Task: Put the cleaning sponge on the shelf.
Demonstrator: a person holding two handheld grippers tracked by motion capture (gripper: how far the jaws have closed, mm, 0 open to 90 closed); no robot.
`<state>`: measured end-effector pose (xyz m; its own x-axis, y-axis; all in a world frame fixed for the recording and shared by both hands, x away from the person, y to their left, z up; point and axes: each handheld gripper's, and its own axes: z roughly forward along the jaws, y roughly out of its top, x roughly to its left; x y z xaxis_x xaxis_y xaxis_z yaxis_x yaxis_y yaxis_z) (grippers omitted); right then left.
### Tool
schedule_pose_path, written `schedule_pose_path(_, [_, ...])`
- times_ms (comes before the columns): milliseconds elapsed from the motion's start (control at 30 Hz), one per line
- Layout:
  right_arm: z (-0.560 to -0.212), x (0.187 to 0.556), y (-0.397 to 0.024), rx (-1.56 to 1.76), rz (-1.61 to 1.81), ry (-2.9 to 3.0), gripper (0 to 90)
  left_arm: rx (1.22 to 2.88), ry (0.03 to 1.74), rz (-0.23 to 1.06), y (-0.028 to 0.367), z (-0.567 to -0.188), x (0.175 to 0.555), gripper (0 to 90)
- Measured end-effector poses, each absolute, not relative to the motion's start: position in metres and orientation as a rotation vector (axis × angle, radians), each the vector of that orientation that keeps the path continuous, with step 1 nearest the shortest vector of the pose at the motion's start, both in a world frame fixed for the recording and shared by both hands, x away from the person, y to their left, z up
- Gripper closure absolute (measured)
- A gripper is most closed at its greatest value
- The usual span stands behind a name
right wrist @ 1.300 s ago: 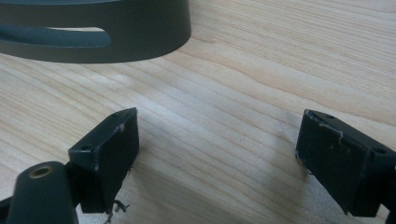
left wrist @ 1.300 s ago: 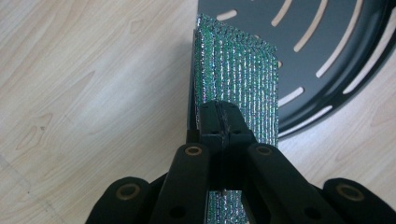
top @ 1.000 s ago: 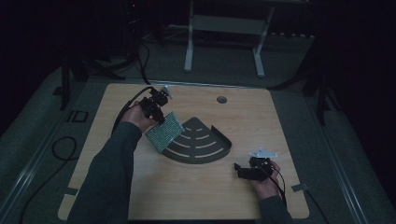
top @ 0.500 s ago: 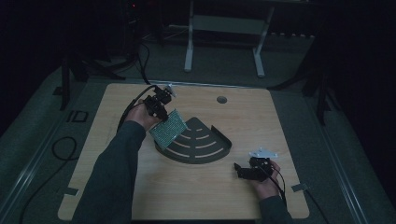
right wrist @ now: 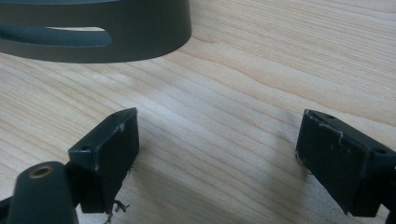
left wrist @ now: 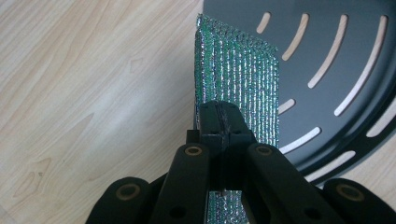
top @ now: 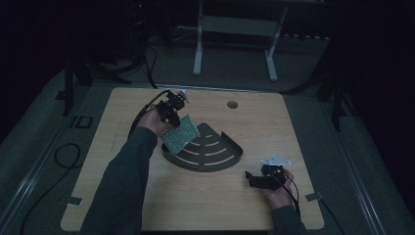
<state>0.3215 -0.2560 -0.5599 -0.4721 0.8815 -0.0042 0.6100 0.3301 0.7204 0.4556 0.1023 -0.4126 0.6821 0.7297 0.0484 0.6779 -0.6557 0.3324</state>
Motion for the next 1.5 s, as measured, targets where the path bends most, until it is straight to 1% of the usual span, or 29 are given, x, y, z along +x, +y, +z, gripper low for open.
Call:
schedule_pose_path(233, [-0.56, 0.321, -0.256, 1.316, 0.934, 2.206, 12.9, 2.633, 1.114, 0.24, 0.098, -0.42, 0.461, 90.0])
schedule_pose_path(600, [-0.56, 0.321, -0.256, 1.316, 0.935, 2.207, 12.9, 2.692, 1.1, 0.247, 0.089, -0.432, 0.463, 90.0])
schedule_pose_path(867, [-0.56, 0.321, -0.256, 1.315, 0.935, 2.207, 12.9, 2.725, 1.09, 0.269, 0.085, -0.437, 0.463, 90.0])
schedule_pose_path(1000, [-0.56, 0.321, -0.256, 1.315, 0.935, 2.207, 12.9, 2.735, 1.064, 0.315, 0.083, -0.438, 0.461, 90.0])
schedule_pose_path(1500, [-0.56, 0.321, -0.256, 1.314, 0.935, 2.208, 12.9, 2.78, 1.059, 0.338, 0.079, -0.445, 0.459, 90.0])
